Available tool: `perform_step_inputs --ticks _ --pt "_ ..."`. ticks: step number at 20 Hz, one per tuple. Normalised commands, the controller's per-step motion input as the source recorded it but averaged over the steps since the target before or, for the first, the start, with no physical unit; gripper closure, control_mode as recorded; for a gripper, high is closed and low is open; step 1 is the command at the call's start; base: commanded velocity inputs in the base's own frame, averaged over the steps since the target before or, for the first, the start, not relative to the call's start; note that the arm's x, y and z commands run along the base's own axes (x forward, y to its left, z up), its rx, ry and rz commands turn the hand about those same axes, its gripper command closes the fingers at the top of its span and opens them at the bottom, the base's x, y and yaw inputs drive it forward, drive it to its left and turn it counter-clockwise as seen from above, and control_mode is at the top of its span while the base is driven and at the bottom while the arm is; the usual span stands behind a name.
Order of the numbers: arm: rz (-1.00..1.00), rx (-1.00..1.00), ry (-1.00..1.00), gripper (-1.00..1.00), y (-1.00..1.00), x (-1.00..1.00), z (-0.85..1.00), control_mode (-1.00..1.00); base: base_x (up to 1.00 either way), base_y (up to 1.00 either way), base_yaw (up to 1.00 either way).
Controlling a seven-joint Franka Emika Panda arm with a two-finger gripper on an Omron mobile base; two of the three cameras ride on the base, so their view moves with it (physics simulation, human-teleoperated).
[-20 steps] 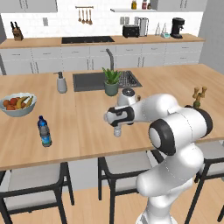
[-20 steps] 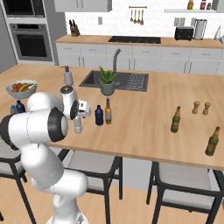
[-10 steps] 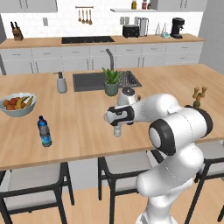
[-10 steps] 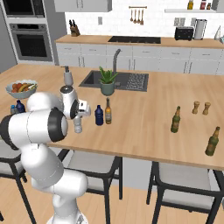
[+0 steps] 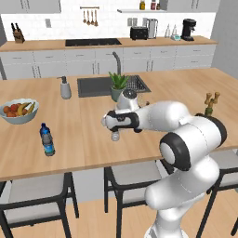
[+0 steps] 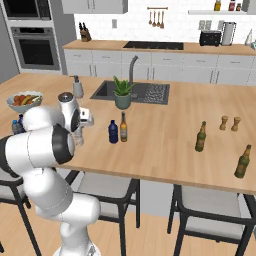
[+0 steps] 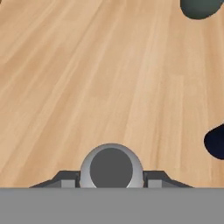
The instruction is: Move the plastic bottles in the middle to the plastics group, and the glass bottles in the middle to the glass group.
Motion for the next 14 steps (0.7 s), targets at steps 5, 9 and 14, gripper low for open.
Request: perform_step_inputs --ticks 5,9,14 --pt "0.3 0.0 0.02 1.0 0.95 0.05 0.18 -1.0 0.0 0.0 0.0" --pt "0.34 0.0 0.03 1.0 0.96 0.1 0.0 -1.0 0.0 0.0 0.0" --pt "0.29 0.0 -0.02 1.0 0.82 0.0 -0.01 -1.0 0.0 0.0 0.0"
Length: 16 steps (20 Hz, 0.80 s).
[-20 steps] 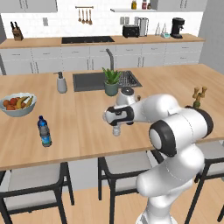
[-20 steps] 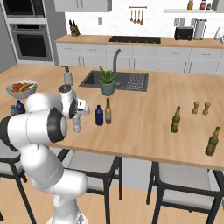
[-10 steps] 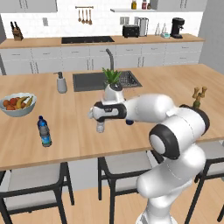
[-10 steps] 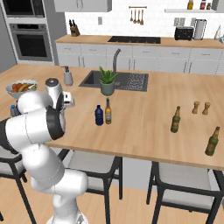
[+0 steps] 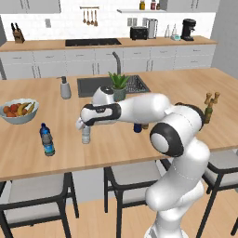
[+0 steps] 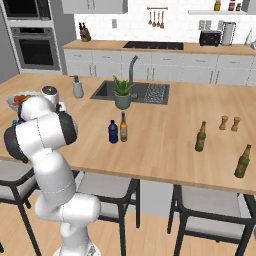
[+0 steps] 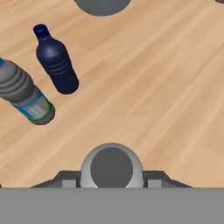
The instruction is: Move the plastic bottles in the middle to the plastics group, and the glass bottles in the middle to the glass group.
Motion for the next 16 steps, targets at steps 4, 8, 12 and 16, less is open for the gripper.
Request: perform_step_inputs --ticks 4,8,12,16 --pt "0.25 0.0 -0.05 1.0 0.71 0.0 0.0 -1.0 0.0 0.0 0.0" --pt "0.17 0.0 -0.09 1.0 0.52 0.0 0.0 -1.0 0.0 0.0 0.0" --pt "0.09 0.0 -0.05 1.0 0.26 0.01 0.0 -1.0 0.0 0.0 0.0" --pt "0.07 0.0 -0.02 1.0 0.27 0.08 0.0 -1.0 0.0 0.0 0.0"
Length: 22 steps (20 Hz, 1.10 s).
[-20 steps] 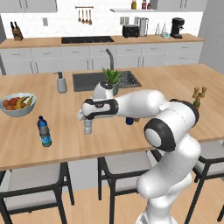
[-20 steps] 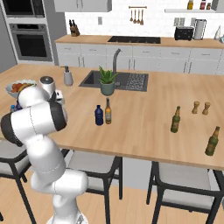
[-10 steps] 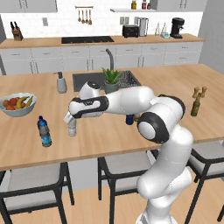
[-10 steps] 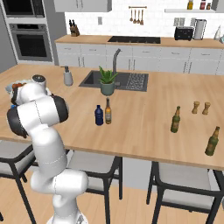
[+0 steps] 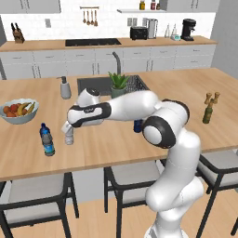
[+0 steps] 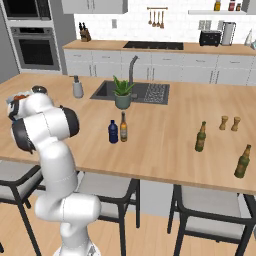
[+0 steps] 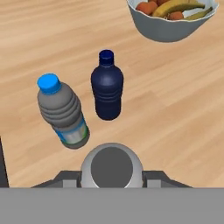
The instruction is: Move the plastic bottles in the middle to the plastics group, and the glass bottles in the middle to the glass group.
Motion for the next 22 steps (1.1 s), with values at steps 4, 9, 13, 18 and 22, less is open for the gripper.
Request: perform_step_inputs --ticks 4,9,13,18,22 --pt "0.06 0.0 0.0 1.0 0.1 0.21 0.0 -1.0 0.0 0.0 0.0" --pt "0.05 0.0 0.0 1.0 0.09 0.19 0.0 -1.0 0.0 0.0 0.0" --pt "0.04 0.0 0.0 1.0 0.08 0.21 0.0 -1.0 0.0 0.0 0.0" --pt "0.03 0.0 0.0 1.0 0.12 0.2 0.0 -1.0 0.0 0.0 0.0" --pt "0.03 0.0 0.0 1.0 0.13 0.11 0.0 -1.0 0.0 0.0 0.0"
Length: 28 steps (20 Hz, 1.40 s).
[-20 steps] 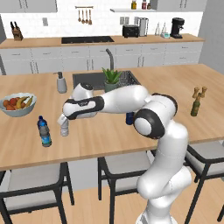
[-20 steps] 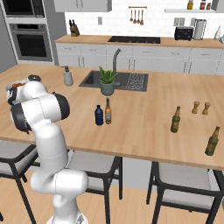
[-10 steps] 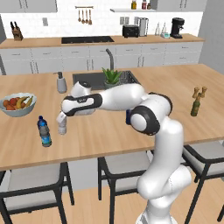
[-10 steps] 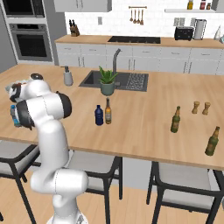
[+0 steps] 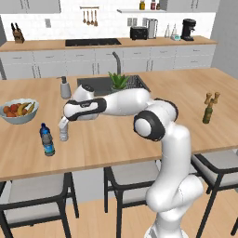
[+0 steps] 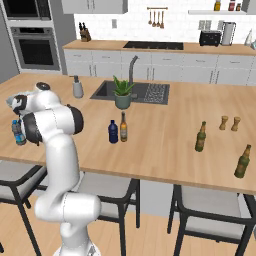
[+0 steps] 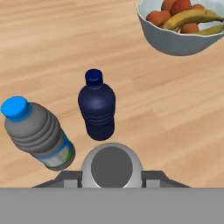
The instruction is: Move the plastic bottles in the middle to the plastics group, and the glass bottles in the middle to the glass group.
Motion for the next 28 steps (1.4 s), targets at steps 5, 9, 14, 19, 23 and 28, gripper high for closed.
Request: perform_step_inputs --ticks 5,9,14,19,23,28 --pt "0.04 0.0 0.0 1.0 0.11 0.02 0.0 -1.0 0.0 0.0 0.0" --pt "0.02 0.0 0.0 1.0 0.09 0.05 -0.08 -1.0 0.0 0.0 0.0" --pt "0.03 0.0 0.0 1.0 0.02 0.0 -0.27 -1.0 0.0 0.0 0.0" --pt "0.03 0.0 0.0 1.0 0.0 0.0 -0.21 -1.0 0.0 0.0 0.0" --pt "0.02 -0.01 0.0 1.0 0.01 0.0 -0.06 -1.0 0.0 0.0 0.0" --pt "0.02 -0.03 0.0 1.0 0.03 0.0 -0.07 -1.0 0.0 0.0 0.0"
